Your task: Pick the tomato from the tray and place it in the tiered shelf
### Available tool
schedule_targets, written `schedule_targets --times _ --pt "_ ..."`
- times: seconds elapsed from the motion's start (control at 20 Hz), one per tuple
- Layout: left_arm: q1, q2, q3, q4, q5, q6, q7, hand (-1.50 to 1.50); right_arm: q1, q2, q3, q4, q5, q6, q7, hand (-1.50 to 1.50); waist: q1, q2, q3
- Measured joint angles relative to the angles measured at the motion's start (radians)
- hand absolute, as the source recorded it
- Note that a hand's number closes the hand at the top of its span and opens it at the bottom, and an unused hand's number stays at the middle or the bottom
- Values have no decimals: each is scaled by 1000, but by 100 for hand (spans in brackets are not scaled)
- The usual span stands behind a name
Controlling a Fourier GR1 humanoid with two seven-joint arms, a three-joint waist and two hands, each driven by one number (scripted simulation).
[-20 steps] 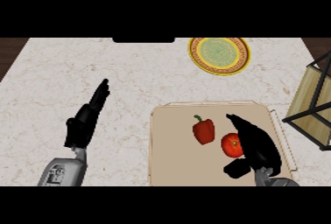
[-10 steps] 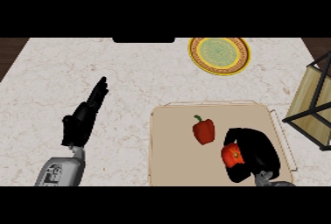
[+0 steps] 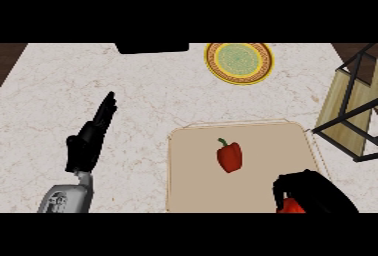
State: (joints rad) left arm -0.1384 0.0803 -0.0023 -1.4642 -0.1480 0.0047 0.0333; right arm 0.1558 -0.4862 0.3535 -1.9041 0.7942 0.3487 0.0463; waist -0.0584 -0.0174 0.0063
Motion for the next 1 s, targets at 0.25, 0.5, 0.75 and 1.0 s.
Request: schedule_targets --times 0.25,0.5,0.75,1.0 --pt "21 7 18 -3 8 4 -5 0 111 -139 -84 -55 -164 -8 -318 150 -30 -2 3" --pt "36 18 35 -8 13 7 -10 0 211 -213 -245 -60 -400 22 -581 150 -55 -3 2" --pt "54 22 41 -14 16 7 -18 0 296 -305 -475 9 -626 64 -783 150 -60 -3 -1" --pt "52 21 33 -32 21 -3 -14 0 354 -408 -736 132 -847 69 -857 150 -45 -2 -3"
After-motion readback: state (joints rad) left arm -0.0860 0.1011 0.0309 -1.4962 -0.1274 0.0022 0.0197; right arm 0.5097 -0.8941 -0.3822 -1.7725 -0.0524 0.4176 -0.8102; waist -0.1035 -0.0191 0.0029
